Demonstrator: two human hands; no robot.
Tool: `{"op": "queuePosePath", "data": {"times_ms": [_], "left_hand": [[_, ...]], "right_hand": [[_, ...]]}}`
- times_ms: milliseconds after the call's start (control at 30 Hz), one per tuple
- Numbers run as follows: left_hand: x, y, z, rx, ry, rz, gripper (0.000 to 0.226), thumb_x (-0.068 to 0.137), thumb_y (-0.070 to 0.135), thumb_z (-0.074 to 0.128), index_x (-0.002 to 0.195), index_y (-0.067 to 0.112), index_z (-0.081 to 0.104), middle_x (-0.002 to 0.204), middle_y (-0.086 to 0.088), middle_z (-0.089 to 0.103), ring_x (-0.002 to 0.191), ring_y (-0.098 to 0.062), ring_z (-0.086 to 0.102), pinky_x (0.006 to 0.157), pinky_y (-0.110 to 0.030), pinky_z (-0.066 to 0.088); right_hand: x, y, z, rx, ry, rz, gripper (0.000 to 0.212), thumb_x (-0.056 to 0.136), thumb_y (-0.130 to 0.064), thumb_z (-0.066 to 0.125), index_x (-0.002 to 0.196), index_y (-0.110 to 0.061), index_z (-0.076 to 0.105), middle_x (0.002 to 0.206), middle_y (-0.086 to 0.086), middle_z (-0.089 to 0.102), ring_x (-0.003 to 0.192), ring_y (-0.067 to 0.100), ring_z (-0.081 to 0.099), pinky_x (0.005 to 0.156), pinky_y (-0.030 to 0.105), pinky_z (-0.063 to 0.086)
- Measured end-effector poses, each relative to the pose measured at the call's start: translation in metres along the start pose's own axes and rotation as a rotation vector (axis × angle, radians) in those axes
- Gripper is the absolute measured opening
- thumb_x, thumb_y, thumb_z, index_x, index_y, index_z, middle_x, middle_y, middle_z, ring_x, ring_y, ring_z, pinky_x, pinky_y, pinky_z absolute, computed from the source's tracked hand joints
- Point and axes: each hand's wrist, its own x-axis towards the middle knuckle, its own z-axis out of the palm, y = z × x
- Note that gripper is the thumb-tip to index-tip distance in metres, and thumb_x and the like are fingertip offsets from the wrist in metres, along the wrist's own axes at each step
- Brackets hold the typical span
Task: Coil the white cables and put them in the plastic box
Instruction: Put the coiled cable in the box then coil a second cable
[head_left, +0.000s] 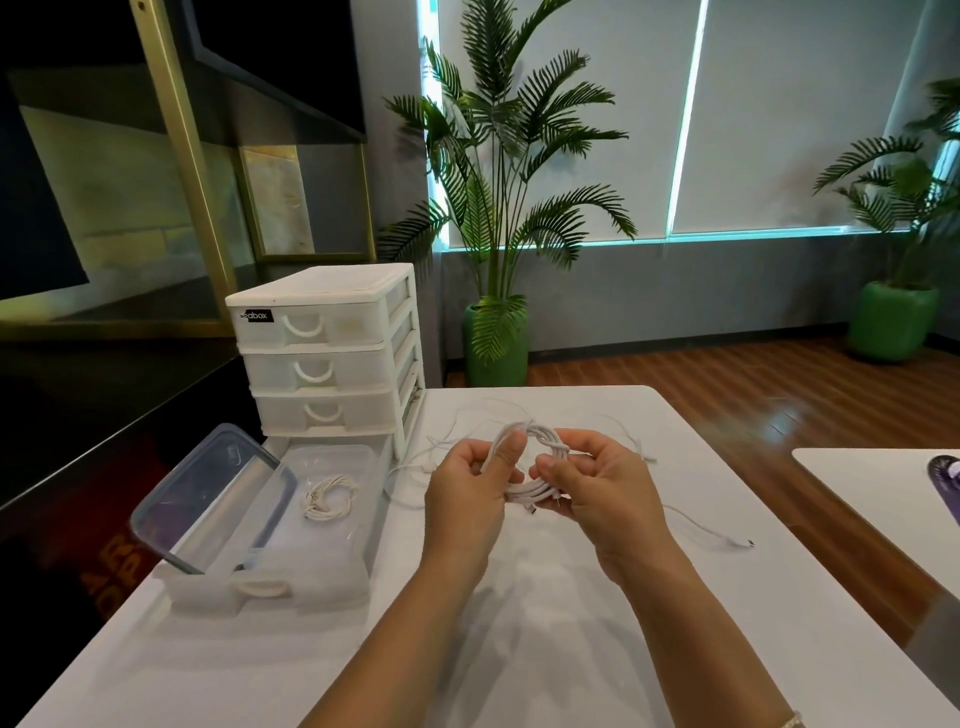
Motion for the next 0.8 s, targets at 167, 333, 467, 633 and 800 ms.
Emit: {"op": "queuePosePath", "data": {"times_ms": [167, 333, 467, 633, 800], "left_hand": [[0.008, 0.010, -0.020, -0.002, -0.225, 0.005, 0.022, 0.089, 0.035, 0.056, 0.078, 0.022, 0.070, 0.082, 0.004, 0.069, 0.080, -0.010, 0.059, 0.069, -0.019, 0.045], [0.013, 0.010, -0.029, 0.090, -0.329, 0.033, 0.018, 0.090, 0.018, 0.058, 0.090, 0.031, 0.070, 0.091, -0.001, 0.071, 0.085, -0.022, 0.062, 0.075, -0.029, 0.052], [0.011, 0.012, -0.034, 0.162, -0.273, 0.019, 0.016, 0.090, 0.015, 0.058, 0.100, 0.017, 0.070, 0.085, 0.001, 0.068, 0.079, -0.020, 0.059, 0.072, -0.027, 0.052], [0.015, 0.014, -0.055, 0.089, -0.132, -0.036, 0.017, 0.089, 0.009, 0.058, 0.101, 0.009, 0.070, 0.082, -0.004, 0.069, 0.076, -0.020, 0.059, 0.073, -0.032, 0.052], [0.024, 0.018, -0.096, 0.013, 0.014, -0.091, 0.012, 0.086, 0.003, 0.062, 0.095, 0.008, 0.067, 0.077, -0.007, 0.067, 0.066, -0.018, 0.056, 0.064, -0.029, 0.046]], "right_hand": [[0.004, 0.004, -0.009, -0.050, 0.045, 0.010, 0.023, 0.080, -0.004, 0.068, 0.102, -0.010, 0.062, 0.091, 0.011, 0.071, 0.077, 0.023, 0.069, 0.072, 0.035, 0.058], [0.007, 0.012, -0.009, -0.057, -0.016, 0.055, 0.034, 0.081, -0.008, 0.069, 0.109, -0.022, 0.055, 0.106, 0.012, 0.069, 0.090, 0.026, 0.069, 0.077, 0.035, 0.058], [0.007, 0.015, -0.006, -0.093, -0.031, 0.040, 0.039, 0.083, -0.021, 0.068, 0.118, -0.027, 0.051, 0.110, 0.006, 0.068, 0.094, 0.021, 0.066, 0.086, 0.039, 0.055], [0.002, 0.012, 0.007, -0.159, -0.028, 0.037, 0.037, 0.084, -0.036, 0.064, 0.118, -0.032, 0.050, 0.123, 0.001, 0.057, 0.107, 0.020, 0.059, 0.091, 0.044, 0.053], [-0.001, 0.008, 0.013, -0.208, 0.010, 0.018, 0.023, 0.087, -0.032, 0.062, 0.108, -0.031, 0.055, 0.116, 0.000, 0.058, 0.101, 0.016, 0.058, 0.090, 0.043, 0.053]]}}
